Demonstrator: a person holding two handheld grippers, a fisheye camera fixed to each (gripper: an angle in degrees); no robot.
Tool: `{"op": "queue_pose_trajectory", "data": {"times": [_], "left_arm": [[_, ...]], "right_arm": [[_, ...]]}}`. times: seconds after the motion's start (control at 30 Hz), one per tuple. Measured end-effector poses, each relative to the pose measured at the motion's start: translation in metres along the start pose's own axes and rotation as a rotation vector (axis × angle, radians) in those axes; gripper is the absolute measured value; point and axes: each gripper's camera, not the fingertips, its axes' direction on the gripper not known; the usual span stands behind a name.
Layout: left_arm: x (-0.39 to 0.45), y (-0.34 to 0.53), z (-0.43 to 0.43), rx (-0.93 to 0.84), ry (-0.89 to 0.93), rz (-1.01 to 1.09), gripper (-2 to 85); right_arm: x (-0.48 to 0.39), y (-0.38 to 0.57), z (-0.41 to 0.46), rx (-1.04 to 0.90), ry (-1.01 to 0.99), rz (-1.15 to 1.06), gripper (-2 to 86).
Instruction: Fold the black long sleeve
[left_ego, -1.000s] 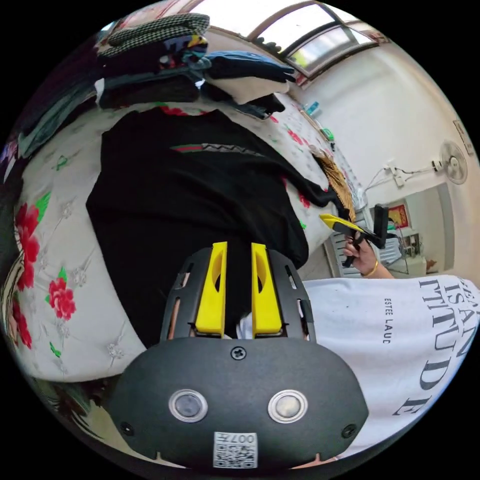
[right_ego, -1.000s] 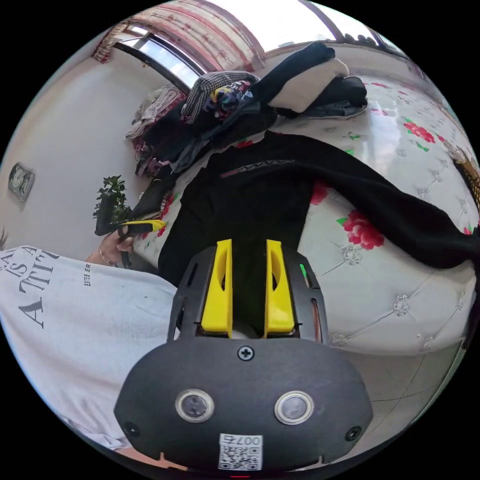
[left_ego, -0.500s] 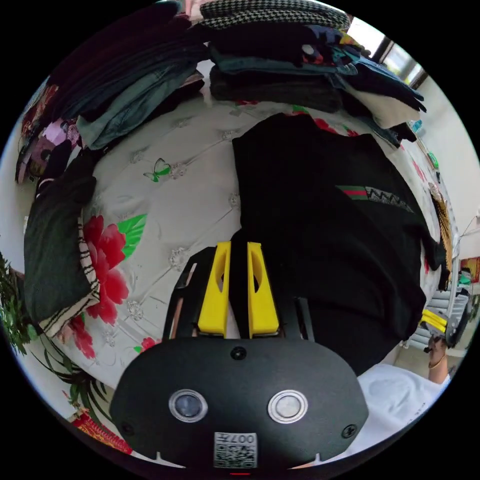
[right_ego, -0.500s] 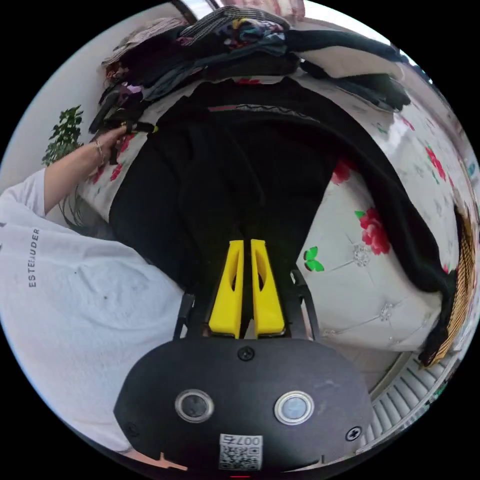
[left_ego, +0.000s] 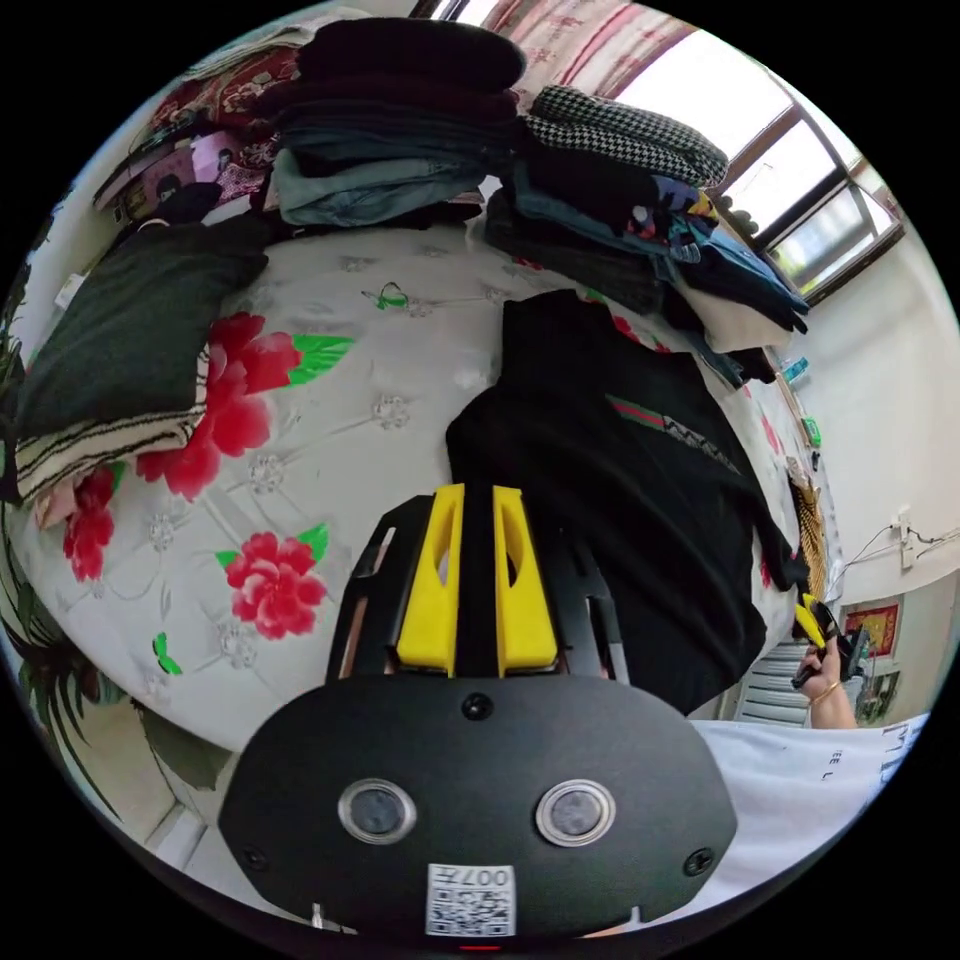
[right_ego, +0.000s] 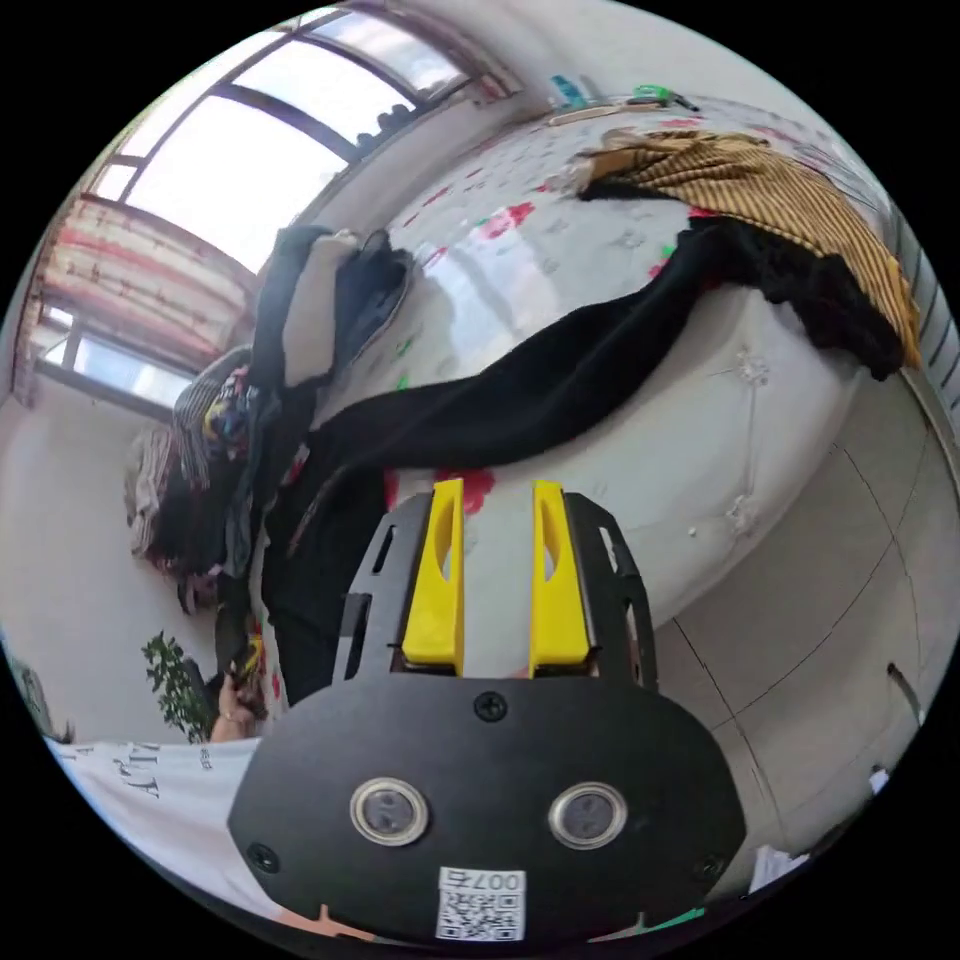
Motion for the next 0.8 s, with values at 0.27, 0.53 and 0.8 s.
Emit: {"op": "queue_pose_trajectory", "data": {"times": [0.27,0.53,0.8], "left_arm": [[0.021,0.075,-0.011,-0.123,0.029,-0.071,3.9],[0.026,0.095,-0.032,-0.092,0.039,-0.182,3.1],[0.022,0.091,-0.048,-0.008,0.104,-0.15,3.2]], "right_arm": [[0.111,-0.056,-0.008,0.134,-0.041,0.266,7.5],[0.039,-0.078,-0.012,0.176,-0.435,-0.01,2.1],[-0.273,0.062,-0.107,0.16,-0.888,-0.995,2.0]]}}
